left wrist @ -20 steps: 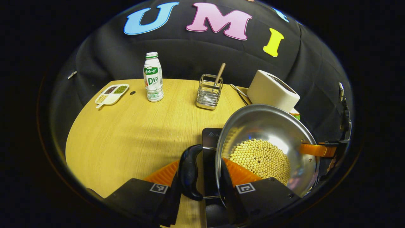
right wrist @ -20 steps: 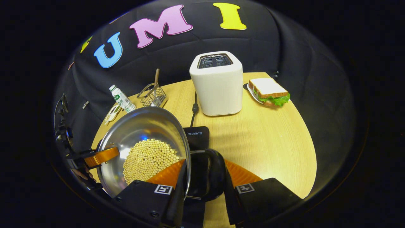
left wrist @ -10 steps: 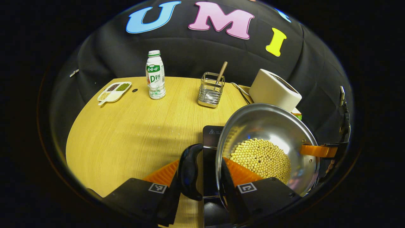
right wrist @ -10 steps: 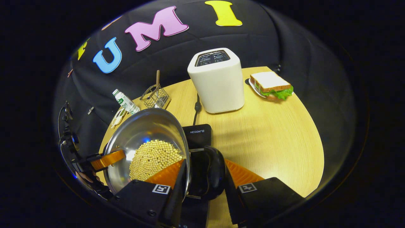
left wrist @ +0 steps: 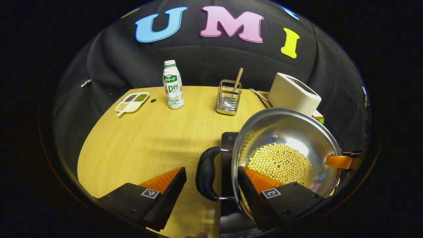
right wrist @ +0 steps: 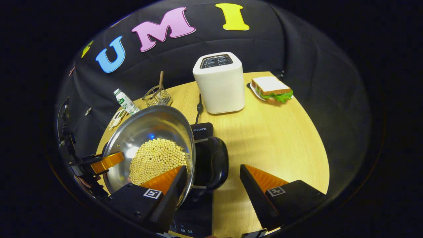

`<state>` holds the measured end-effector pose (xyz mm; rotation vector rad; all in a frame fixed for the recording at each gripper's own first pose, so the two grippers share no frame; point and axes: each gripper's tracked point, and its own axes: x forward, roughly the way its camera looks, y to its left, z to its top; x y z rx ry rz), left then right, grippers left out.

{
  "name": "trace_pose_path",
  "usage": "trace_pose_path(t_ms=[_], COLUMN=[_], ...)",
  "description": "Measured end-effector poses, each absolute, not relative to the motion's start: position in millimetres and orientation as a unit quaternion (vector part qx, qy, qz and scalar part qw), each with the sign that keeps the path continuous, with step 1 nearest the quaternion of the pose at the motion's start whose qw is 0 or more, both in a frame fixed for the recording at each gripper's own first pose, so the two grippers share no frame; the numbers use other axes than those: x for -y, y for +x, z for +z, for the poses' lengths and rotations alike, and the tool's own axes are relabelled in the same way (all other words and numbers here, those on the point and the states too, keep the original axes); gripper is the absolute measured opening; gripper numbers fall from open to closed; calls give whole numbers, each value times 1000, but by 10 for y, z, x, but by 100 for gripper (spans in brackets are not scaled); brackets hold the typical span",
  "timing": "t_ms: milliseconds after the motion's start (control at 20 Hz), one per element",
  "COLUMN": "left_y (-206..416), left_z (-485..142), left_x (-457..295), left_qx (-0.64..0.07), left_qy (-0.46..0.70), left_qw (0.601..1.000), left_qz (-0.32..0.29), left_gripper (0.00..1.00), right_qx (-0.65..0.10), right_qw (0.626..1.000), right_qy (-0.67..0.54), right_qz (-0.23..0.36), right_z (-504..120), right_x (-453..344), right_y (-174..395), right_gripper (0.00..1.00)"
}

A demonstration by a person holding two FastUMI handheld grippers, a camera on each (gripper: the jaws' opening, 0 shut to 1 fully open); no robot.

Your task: First push the handle of the pot to place it horizontally, then grasp the pot with both hands and set it on the induction cooktop.

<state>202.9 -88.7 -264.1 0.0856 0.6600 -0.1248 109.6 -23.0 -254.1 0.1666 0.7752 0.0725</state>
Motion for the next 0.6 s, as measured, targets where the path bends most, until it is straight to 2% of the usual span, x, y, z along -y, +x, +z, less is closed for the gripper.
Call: trace_pose_path(t_ms=[300,600], left_y=[1679,1174], left_z=[-2064,-1131], left_x=[743,541], left_qx=[-264,-150], left_qy=[27,41], left_qw=[962,985], left_qz=[-61,-72], left_gripper=[97,97], right_qx=[-298,-146], right_qw=[953,988], right_qy=[63,40], right_qz=[11,14], right_z=[-1895,-948], right_x=[198,36], right_y=[758,323], right_gripper=[99,98])
